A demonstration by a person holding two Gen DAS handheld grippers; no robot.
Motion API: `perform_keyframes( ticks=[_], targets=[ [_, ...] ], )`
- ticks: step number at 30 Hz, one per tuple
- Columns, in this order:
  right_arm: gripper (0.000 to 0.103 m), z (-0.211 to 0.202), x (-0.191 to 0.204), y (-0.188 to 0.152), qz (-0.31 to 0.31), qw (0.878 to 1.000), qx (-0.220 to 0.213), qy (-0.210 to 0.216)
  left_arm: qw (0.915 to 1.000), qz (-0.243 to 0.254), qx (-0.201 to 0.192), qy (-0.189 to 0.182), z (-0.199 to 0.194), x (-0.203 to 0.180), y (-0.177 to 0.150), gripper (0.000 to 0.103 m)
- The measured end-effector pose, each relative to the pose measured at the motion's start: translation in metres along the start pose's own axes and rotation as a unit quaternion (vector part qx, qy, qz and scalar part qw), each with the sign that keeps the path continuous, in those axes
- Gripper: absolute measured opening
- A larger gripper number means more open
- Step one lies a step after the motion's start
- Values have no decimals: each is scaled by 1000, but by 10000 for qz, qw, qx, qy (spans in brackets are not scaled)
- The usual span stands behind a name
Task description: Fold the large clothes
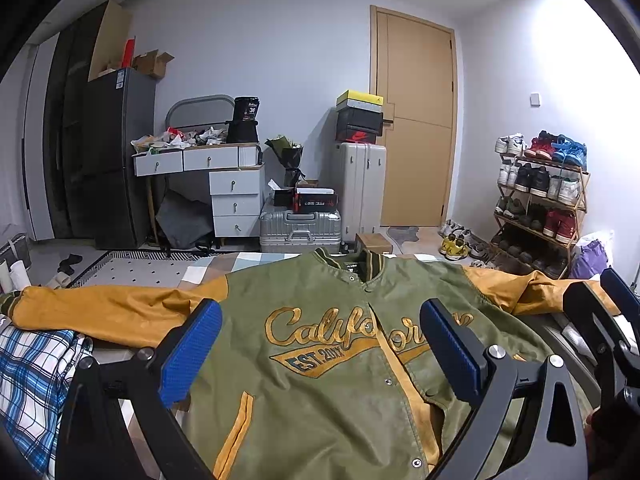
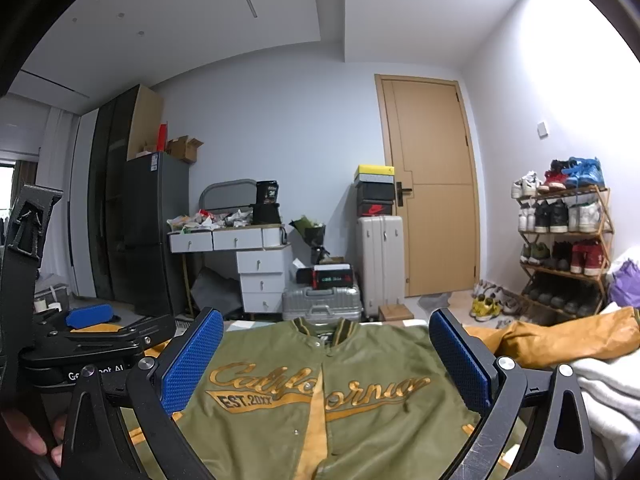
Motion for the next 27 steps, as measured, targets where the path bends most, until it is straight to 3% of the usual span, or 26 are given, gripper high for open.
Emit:
perform_keyframes(
  ticks=[27],
  targets=[
    [103, 3, 0, -2, 14, 10000, 50, 31, 9998, 177, -87, 76, -2, -8, -4, 97]
  ],
)
Point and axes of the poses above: each gripper's, at about its wrist camera, not at the fingertips, and z roughly the way its jaws point, x to its left, y to its top, the point moved 5 cm from there along z, roughly the way its jaws point, and after that the axes turned 8 degrees about x, right-handed, at the moved point
